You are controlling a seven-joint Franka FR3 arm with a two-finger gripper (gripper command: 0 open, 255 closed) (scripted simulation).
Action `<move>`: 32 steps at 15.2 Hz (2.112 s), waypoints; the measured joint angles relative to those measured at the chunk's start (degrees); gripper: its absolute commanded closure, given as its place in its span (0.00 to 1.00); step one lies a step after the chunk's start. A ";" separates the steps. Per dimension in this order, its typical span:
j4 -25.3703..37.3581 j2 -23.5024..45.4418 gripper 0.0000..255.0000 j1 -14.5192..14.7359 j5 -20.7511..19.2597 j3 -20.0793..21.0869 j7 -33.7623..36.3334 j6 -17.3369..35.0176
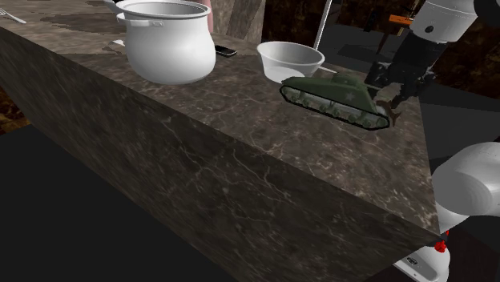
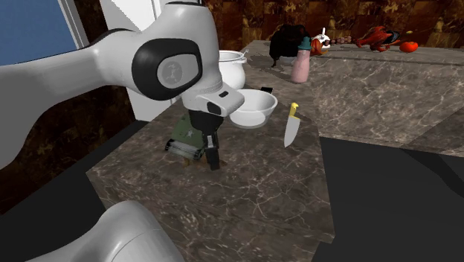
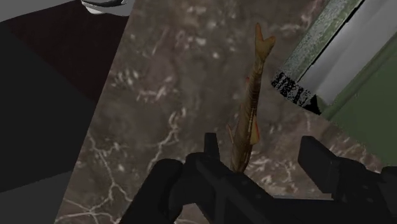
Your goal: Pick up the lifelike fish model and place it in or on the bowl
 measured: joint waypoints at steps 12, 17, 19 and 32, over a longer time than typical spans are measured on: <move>1.74 1.10 1.00 -0.08 -0.19 0.13 0.13 -4.43; 6.26 2.78 1.00 -0.44 -0.79 -0.44 0.03 -7.37; 8.03 3.30 1.00 -0.51 -0.92 -0.56 0.09 -8.62; 21.08 8.79 1.00 -1.20 -2.03 -1.56 0.03 -16.20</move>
